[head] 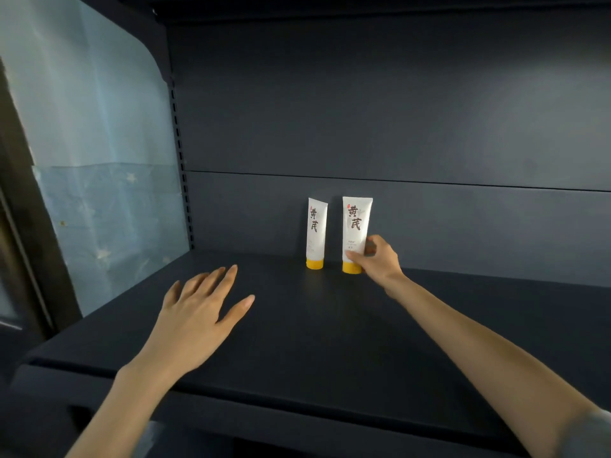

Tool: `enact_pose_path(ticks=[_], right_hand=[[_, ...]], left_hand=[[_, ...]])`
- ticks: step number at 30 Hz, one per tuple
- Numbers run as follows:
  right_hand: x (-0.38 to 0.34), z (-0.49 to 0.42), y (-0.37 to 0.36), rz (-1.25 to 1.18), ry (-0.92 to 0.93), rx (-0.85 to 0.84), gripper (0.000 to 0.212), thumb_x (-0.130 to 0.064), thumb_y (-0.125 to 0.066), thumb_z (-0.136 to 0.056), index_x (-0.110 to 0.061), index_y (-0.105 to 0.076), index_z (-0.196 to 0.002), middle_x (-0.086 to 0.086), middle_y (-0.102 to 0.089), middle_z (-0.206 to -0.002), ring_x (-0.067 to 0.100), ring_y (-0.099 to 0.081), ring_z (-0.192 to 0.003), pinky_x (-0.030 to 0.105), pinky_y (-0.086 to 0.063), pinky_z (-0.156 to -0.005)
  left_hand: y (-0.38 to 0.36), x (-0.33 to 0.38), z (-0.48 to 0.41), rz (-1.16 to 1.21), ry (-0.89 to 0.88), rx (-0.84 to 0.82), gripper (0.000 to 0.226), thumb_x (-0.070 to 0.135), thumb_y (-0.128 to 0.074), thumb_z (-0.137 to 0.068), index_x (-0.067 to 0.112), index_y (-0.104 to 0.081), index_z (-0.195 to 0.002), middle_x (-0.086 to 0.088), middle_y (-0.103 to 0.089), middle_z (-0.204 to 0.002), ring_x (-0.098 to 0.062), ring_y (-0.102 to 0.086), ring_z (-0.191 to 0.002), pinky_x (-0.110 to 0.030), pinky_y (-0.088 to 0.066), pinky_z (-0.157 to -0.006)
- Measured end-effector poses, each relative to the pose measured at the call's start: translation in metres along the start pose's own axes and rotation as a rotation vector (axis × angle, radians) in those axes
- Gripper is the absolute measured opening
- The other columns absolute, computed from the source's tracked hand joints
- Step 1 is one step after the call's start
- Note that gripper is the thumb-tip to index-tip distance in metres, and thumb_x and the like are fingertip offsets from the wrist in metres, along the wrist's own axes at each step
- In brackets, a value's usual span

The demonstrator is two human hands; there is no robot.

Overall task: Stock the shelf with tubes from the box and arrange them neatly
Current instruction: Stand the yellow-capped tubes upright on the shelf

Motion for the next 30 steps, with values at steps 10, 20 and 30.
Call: enact_pose_path(ticks=[10,20,30], right_hand=[[0.004,-0.019,-0.034,0.061,-0.008,0.047,0.042,-0.021,-0.07,-0.085,-0.01,-0.048,-0.119,0.007,-0.058,-0.121,0.02,-0.056,-0.11,0.03,-0.047,-0.083],[0.008,-0.03,-0.047,0.02,-0.068,0.078,0.047,-0.016,-0.072,-0.083,-0.006,-0.045,-0.12,0.013,-0.055,-0.126,0.027,-0.054,-0.118,0.038,-0.048,-0.094],[0.002,-0.01,-0.02,0.096,-0.055,0.061,0.052,-0.028,-0.06,-0.092,-0.007,-0.04,-0.135,0.011,-0.05,-0.134,0.023,-0.051,-0.119,0.027,-0.041,-0.085]], left_hand=[[-0.003,-0.024,0.016,0.024,0.082,-0.011,0.086,0.069,0.001,-0.074,0.032,-0.004,-0.151,0.01,-0.021,-0.156,-0.011,-0.019,-0.144,-0.036,-0.015,-0.118],[0.001,-0.035,0.023,0.078,0.127,0.008,0.085,0.069,-0.003,-0.073,0.032,-0.007,-0.15,0.01,-0.025,-0.155,-0.011,-0.021,-0.143,-0.034,-0.017,-0.116],[0.006,-0.039,0.023,0.08,0.085,0.012,0.072,0.064,-0.014,-0.086,0.033,-0.008,-0.151,0.009,-0.025,-0.155,-0.014,-0.022,-0.143,-0.035,-0.018,-0.115]])
Point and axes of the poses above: each hand's wrist, its own z-axis away from the middle knuckle, its own y-axis out of the back of the hand, x = y × z, the point moved 6 cm from there along -z, towards the middle knuckle
